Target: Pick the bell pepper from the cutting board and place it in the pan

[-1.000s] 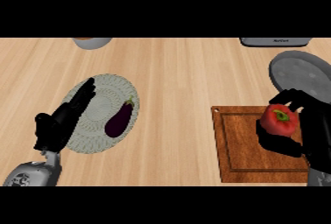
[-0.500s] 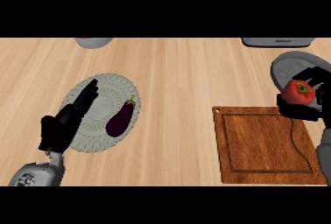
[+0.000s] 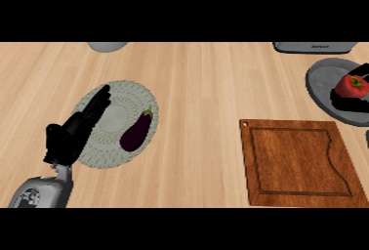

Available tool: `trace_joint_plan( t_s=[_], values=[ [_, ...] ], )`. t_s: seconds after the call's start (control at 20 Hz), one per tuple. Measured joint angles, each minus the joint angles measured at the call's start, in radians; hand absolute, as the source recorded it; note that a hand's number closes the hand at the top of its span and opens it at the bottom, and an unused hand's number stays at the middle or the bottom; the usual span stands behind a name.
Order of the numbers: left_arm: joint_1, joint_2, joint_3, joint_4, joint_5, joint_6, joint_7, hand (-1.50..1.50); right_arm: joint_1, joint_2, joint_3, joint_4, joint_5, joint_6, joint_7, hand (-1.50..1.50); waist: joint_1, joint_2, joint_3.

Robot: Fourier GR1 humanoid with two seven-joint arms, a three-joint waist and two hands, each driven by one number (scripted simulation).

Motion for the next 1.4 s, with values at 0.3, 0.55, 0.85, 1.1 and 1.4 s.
trace_joint_plan(
  t_s=[0.3, 0.55, 0.85, 1.1, 1.4],
  values=[
    [-0.021, -0.026, -0.015, 0.003, -0.023, 0.010, 0.011, 0.00, -0.157, -0.082, -0.080, 0.349, -0.029, -0.074, -0.188, 1.50, 0.011, 0.005, 0.001],
    [-0.020, -0.027, -0.014, -0.008, -0.022, -0.002, 0.010, 0.00, -0.235, -0.123, -0.123, 0.537, -0.040, -0.125, -0.293, 1.50, 0.024, 0.010, 0.002],
    [-0.048, -0.032, -0.012, 0.004, -0.024, -0.008, 0.008, 0.00, -0.271, -0.190, -0.133, 0.700, -0.020, -0.084, -0.229, -1.50, 0.040, 0.019, 0.003],
    [-0.049, -0.038, -0.020, -0.003, -0.025, -0.012, 0.010, 0.00, -0.303, -0.215, -0.136, 0.776, -0.017, 0.005, -0.185, -1.50, 0.056, 0.026, 0.005],
    [-0.049, -0.045, -0.024, -0.003, -0.028, -0.011, 0.010, 0.00, -0.324, -0.208, -0.223, 0.783, -0.108, 0.066, -0.256, -1.50, 0.059, 0.030, 0.009]
  ],
)
